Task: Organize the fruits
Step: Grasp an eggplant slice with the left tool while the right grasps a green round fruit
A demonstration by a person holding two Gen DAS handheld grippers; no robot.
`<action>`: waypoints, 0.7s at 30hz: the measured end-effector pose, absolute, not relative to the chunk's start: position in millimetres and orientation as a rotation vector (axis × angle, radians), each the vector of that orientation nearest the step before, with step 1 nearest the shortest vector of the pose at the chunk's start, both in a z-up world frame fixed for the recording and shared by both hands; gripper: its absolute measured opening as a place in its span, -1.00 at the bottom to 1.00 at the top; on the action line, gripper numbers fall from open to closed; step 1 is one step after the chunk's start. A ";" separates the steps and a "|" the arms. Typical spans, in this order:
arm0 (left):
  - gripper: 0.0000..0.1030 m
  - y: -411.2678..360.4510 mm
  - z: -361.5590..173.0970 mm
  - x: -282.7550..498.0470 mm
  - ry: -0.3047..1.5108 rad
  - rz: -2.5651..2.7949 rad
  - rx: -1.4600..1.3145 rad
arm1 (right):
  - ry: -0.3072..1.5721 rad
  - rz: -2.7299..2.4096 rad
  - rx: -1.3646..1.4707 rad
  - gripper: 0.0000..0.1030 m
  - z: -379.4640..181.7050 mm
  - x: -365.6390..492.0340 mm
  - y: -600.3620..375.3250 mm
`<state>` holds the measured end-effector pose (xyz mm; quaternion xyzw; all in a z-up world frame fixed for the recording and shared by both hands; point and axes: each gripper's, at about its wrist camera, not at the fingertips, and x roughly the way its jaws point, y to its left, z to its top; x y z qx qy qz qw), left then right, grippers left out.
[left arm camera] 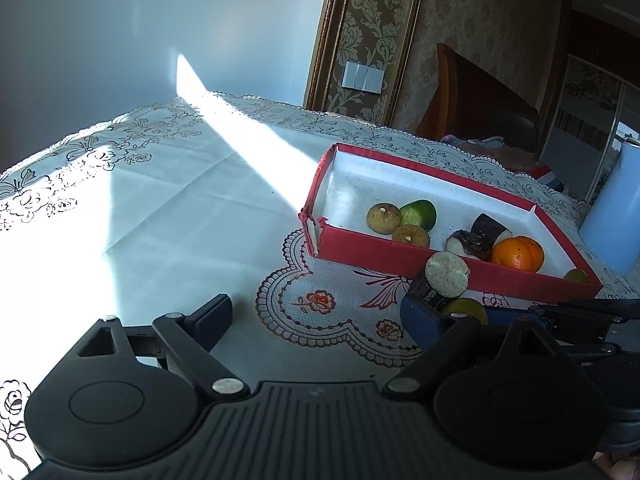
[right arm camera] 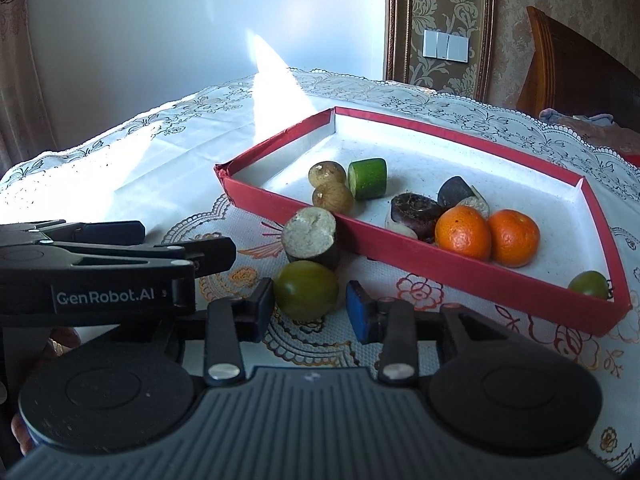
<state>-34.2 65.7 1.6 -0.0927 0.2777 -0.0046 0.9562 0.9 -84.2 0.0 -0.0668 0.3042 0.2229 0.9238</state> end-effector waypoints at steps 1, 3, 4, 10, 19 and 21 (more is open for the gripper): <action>0.78 65.7 1.6 -34.2 0.564 -0.009 -0.189 | 0.621 0.459 -0.142 -0.40 0.1 0.7 -83.1; 0.78 65.6 1.6 -34.2 0.563 -0.010 -0.188 | 0.619 0.459 -0.145 -0.40 0.2 0.1 -82.6; 0.78 65.6 1.7 -34.1 0.563 -0.009 -0.188 | 0.618 0.459 -0.140 -0.40 0.3 -0.1 -83.2; 0.78 65.7 1.8 -32.9 0.571 -0.009 -0.187 | 0.610 0.425 -0.079 -0.40 1.3 -4.1 -102.5; 0.78 37.2 7.7 -34.6 0.547 -0.081 -0.074 | 0.603 0.331 0.045 -0.40 1.8 -2.8 -161.4; 0.78 27.6 7.6 -31.3 0.562 -0.109 -0.072 | 0.601 0.322 0.062 -0.39 1.4 -1.3 -169.3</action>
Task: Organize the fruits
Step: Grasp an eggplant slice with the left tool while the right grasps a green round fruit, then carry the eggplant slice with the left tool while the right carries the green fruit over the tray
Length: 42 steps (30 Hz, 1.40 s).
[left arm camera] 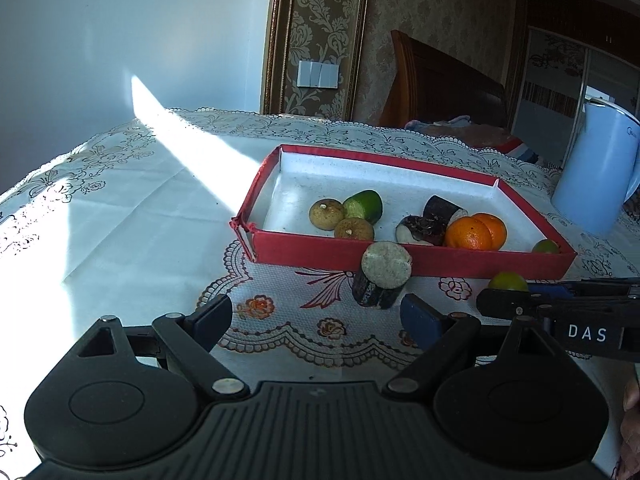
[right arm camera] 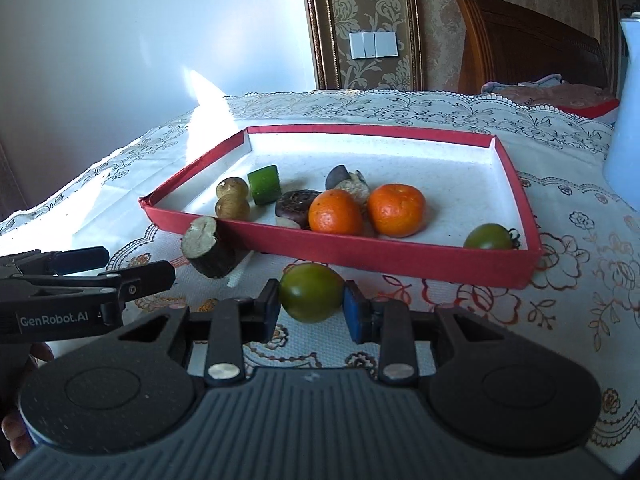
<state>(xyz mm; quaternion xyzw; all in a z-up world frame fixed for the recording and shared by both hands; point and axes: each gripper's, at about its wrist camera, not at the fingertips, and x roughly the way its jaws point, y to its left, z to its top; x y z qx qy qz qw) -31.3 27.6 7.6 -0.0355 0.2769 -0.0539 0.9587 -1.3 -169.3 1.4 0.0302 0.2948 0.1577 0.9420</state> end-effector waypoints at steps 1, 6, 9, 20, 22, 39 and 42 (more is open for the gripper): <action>0.78 20.5 7.7 -28.8 0.567 -0.120 -0.057 | 0.598 0.319 0.070 -0.39 1.2 -1.4 -172.0; 0.78 -2.5 8.1 -10.3 0.602 -0.111 -0.004 | 0.592 0.328 0.102 -0.39 -0.9 -1.2 -179.6; 0.78 -8.7 7.5 2.4 0.622 -0.074 0.021 | 0.592 0.335 0.113 -0.39 -1.8 -1.1 -180.4; 0.09 -18.7 4.0 19.3 0.651 -0.047 0.049 | 0.582 0.331 0.130 -0.39 -2.5 -3.2 -182.7; -0.13 -21.4 4.1 18.2 0.642 -0.056 0.056 | 0.579 0.325 0.129 -0.39 -2.3 -3.5 -182.5; -0.39 -26.9 5.0 9.5 0.606 -0.035 0.054 | 0.561 0.235 0.080 -0.39 -0.8 -8.4 -175.0; -0.39 -24.7 6.6 5.9 0.586 -0.027 0.041 | 0.553 0.217 0.061 -0.39 -0.2 -10.0 -172.6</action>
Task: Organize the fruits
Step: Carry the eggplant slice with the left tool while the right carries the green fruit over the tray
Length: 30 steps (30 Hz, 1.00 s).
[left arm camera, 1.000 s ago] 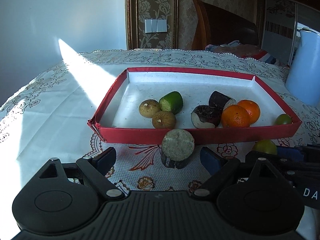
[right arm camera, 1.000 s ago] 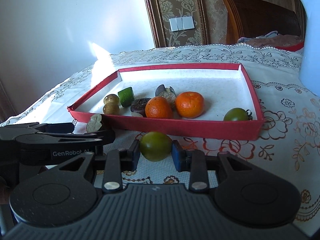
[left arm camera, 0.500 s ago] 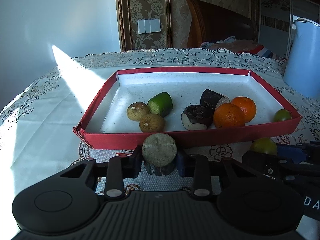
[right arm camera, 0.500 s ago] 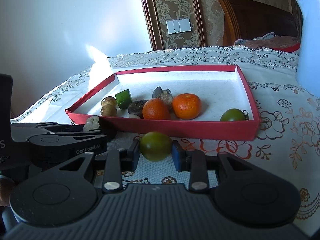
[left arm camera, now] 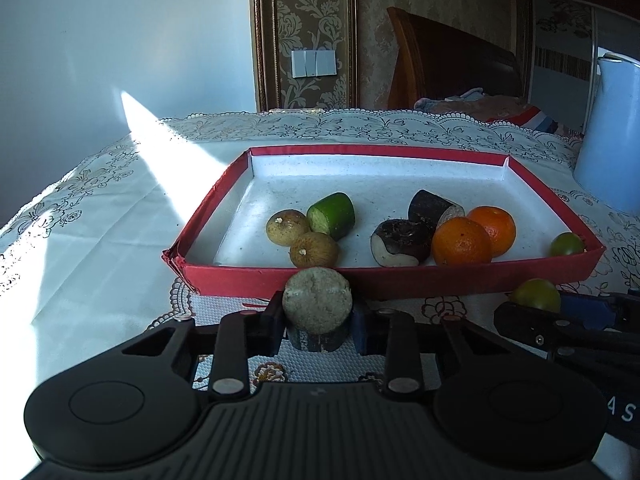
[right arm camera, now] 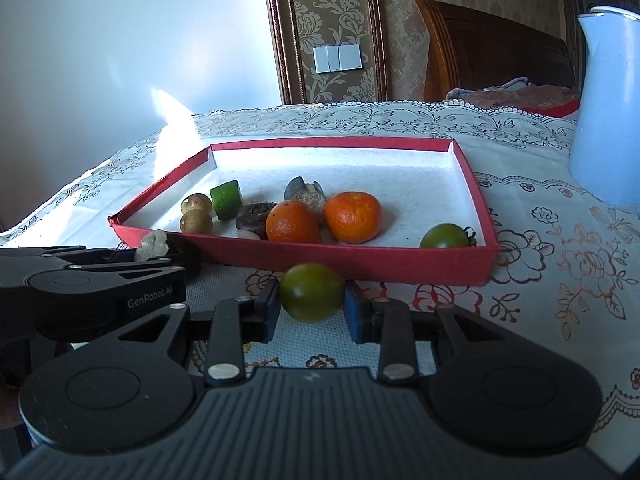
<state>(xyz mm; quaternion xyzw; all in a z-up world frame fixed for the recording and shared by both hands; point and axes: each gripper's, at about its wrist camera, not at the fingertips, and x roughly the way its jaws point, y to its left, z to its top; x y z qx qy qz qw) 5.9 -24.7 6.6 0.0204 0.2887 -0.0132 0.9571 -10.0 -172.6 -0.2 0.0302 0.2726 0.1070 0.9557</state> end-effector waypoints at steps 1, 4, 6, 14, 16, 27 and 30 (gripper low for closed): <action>-0.39 -25.0 6.9 5.1 0.580 -0.024 0.042 | 0.551 0.211 0.051 -0.39 0.2 -10.9 -170.8; -0.39 -24.6 8.6 3.3 0.564 -0.016 0.041 | 0.544 0.203 0.044 -0.39 1.2 -11.9 -167.7; -0.39 -24.2 9.4 2.1 0.556 -0.012 0.041 | 0.542 0.195 0.035 -0.39 1.7 -12.3 -164.1; -0.39 -22.6 11.6 -3.6 0.531 -0.001 0.034 | 0.500 0.181 0.017 -0.39 6.1 -20.4 -156.6; -0.39 -21.8 12.4 -4.9 0.523 0.007 0.031 | 0.485 0.177 0.016 -0.39 7.7 -23.2 -155.3; -0.39 -24.3 22.0 -11.0 0.485 0.014 0.023 | 0.425 0.162 0.003 -0.39 25.3 -23.9 -150.4; -0.39 -23.5 31.0 -8.1 0.466 0.022 0.014 | 0.413 0.156 -0.003 -0.39 31.3 -18.6 -150.5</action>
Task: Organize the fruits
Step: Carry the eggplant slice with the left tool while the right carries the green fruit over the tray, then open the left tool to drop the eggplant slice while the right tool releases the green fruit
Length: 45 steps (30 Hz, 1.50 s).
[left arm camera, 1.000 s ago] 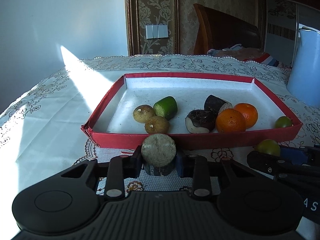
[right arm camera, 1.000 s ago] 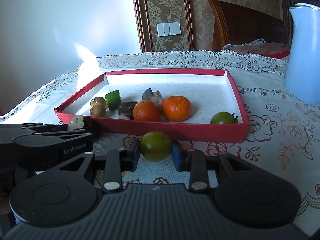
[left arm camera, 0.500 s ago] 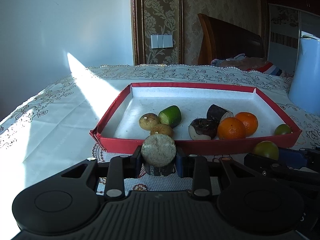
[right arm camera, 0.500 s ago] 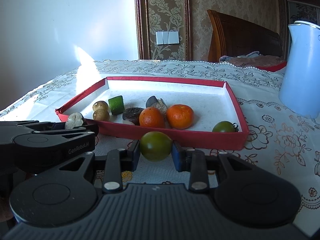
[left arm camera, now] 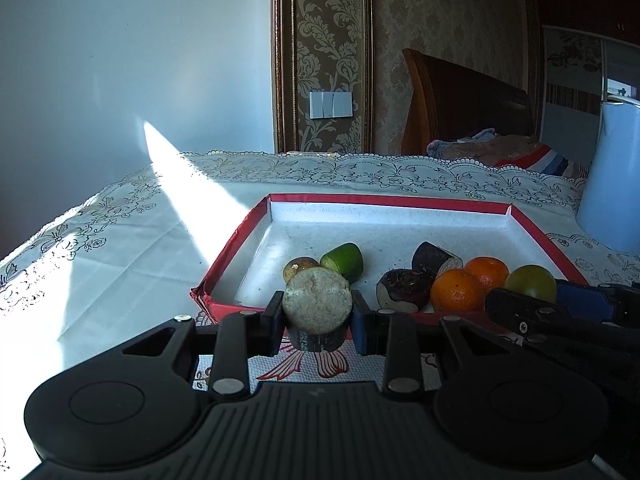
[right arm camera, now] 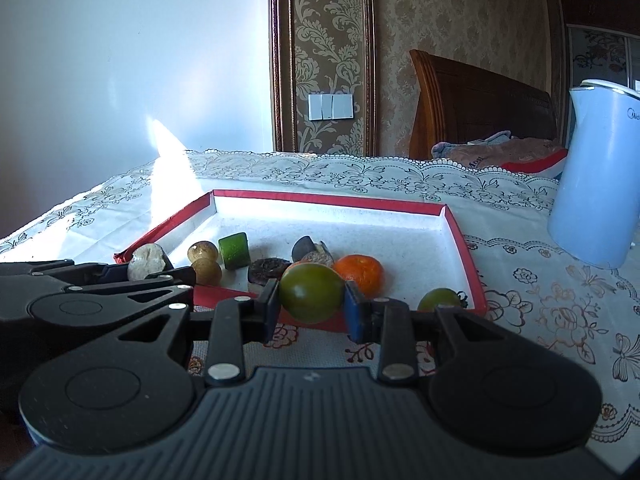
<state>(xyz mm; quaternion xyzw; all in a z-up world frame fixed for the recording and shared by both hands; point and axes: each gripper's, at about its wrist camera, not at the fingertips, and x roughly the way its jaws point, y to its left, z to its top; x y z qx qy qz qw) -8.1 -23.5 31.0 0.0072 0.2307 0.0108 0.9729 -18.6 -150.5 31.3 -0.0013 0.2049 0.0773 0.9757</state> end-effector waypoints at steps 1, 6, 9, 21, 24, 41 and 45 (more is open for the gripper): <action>-0.39 -23.3 33.6 -6.9 0.461 0.024 0.014 | 0.409 0.154 -0.004 -0.39 33.1 -16.7 -150.4; -0.39 -23.5 45.3 2.6 0.443 0.037 0.017 | 0.399 0.153 -0.005 -0.39 40.5 -6.1 -149.3; -0.39 -24.3 47.5 9.6 0.444 0.044 0.020 | 0.394 0.154 -0.006 -0.39 42.2 -0.9 -148.9; -0.39 -28.1 47.7 39.5 0.450 0.040 0.007 | 0.395 0.140 -0.004 -0.39 39.6 26.2 -151.6; -0.39 -27.1 46.7 45.8 0.453 0.040 0.000 | 0.393 0.143 -0.008 -0.39 41.4 32.8 -152.6; -0.39 -19.0 33.2 68.1 0.501 0.045 -0.033 | 0.443 0.162 0.005 -0.39 35.5 61.5 -156.4; -0.39 -17.8 31.5 72.6 0.510 0.042 -0.040 | 0.456 0.173 -0.002 -0.39 32.1 67.3 -153.3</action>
